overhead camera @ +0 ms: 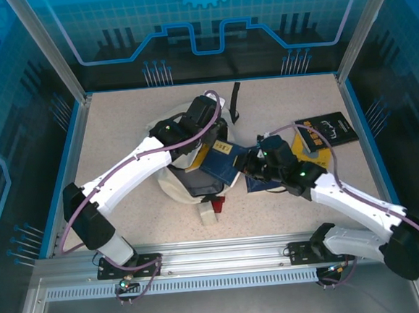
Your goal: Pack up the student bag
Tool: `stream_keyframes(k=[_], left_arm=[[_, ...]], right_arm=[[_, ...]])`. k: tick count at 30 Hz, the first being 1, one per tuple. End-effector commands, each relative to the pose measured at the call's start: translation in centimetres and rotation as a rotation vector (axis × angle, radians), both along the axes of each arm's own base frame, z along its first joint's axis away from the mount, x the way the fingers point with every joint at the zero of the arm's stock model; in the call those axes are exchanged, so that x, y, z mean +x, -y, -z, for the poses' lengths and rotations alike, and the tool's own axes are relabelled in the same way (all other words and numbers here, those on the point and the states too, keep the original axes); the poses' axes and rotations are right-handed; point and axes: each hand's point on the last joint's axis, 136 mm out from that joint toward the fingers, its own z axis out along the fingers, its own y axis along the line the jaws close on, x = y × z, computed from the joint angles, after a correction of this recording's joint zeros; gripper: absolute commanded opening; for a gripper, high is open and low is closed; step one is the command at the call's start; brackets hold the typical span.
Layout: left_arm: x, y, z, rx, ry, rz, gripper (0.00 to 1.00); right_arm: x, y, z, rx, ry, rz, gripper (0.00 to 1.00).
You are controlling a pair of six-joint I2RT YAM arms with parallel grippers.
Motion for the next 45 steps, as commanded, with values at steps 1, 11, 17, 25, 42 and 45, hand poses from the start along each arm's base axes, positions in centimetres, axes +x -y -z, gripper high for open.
stream_keyframes(k=[1, 11, 17, 25, 42, 45], left_arm=[[1.0, 1.2, -3.1, -0.067, 0.083, 0.014, 0.04], [0.6, 0.7, -2.4, -0.058, 0.057, -0.005, 0.04], [0.5, 0.3, -2.1, -0.053, 0.048, -0.021, 0.04], [1.0, -0.5, -1.9, -0.061, 0.041, -0.050, 0.04], [1.3, -3.8, 3.0, -0.028, -0.058, -0.130, 0.04], [0.1, -4.5, 5.8, -0.010, -0.138, -0.115, 0.09]], right_arm=[[2.2, -2.9, -2.5, 0.123, 0.070, 0.006, 0.14], [10.1, -6.2, 0.3, 0.122, 0.016, 0.252, 0.14], [10.8, -7.9, 4.0, 0.069, -0.054, 0.390, 0.17], [9.8, -9.5, 7.9, 0.150, -0.193, 0.378, 0.44], [4.4, -2.5, 1.9, 0.066, -0.083, 0.188, 0.55], [3.8, 0.5, 1.9, -0.039, -0.094, 0.154, 0.62]])
